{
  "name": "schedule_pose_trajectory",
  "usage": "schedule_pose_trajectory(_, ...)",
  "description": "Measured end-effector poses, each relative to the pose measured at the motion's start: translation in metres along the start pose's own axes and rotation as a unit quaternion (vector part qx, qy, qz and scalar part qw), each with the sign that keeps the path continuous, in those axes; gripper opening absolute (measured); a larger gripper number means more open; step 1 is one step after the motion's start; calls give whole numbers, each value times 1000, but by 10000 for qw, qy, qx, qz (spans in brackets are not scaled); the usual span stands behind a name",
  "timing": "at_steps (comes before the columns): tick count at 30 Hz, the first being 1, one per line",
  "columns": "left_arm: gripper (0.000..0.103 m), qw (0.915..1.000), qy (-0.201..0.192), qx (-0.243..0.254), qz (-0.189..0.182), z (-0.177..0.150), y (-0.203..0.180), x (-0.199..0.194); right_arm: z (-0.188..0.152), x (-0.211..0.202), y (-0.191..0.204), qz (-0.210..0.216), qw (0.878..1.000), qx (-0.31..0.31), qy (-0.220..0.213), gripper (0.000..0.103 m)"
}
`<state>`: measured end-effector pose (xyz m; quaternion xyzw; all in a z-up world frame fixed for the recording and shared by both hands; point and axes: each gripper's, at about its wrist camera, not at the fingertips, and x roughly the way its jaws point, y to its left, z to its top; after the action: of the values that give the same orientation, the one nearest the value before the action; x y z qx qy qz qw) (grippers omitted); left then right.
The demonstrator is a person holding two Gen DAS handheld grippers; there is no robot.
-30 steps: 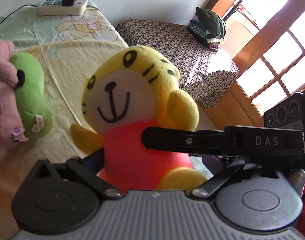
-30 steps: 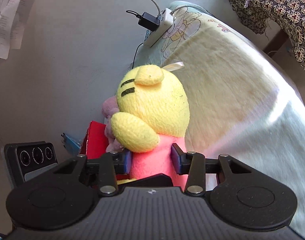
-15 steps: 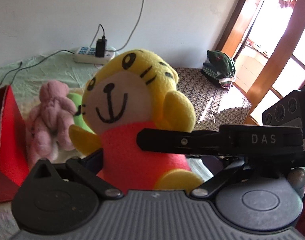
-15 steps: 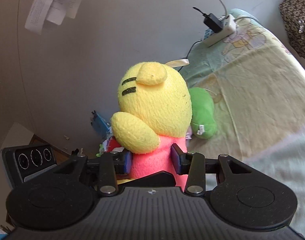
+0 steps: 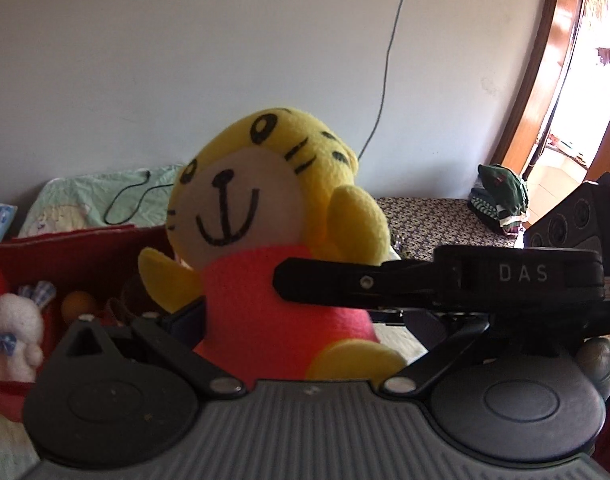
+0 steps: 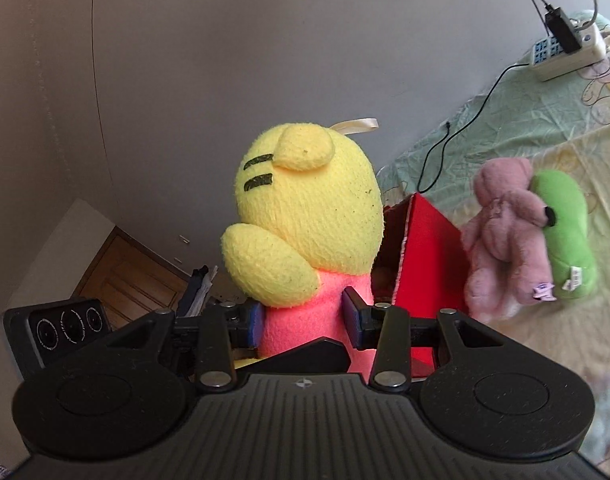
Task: Organize objects
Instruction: 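Lift and carry the yellow tiger plush over the red box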
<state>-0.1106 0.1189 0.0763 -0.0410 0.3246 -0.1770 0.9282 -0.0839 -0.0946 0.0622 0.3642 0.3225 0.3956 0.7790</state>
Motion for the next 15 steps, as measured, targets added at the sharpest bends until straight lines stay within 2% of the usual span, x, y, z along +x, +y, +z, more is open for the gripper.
schedule_pose_trajectory(7,99,9999,-52,-45,81,11,63,-11,3,64,22,-118,9999,-82,6,42)
schedule_pose_trajectory(11,99,9999,84,-125,-29,11,95,-2,1,91,27,-397,9991,-152,4,42)
schedule_pose_trajectory(15,99,9988,299,-290,-237,5,120,17,-5,113,25,-872,9961,-140,9,42)
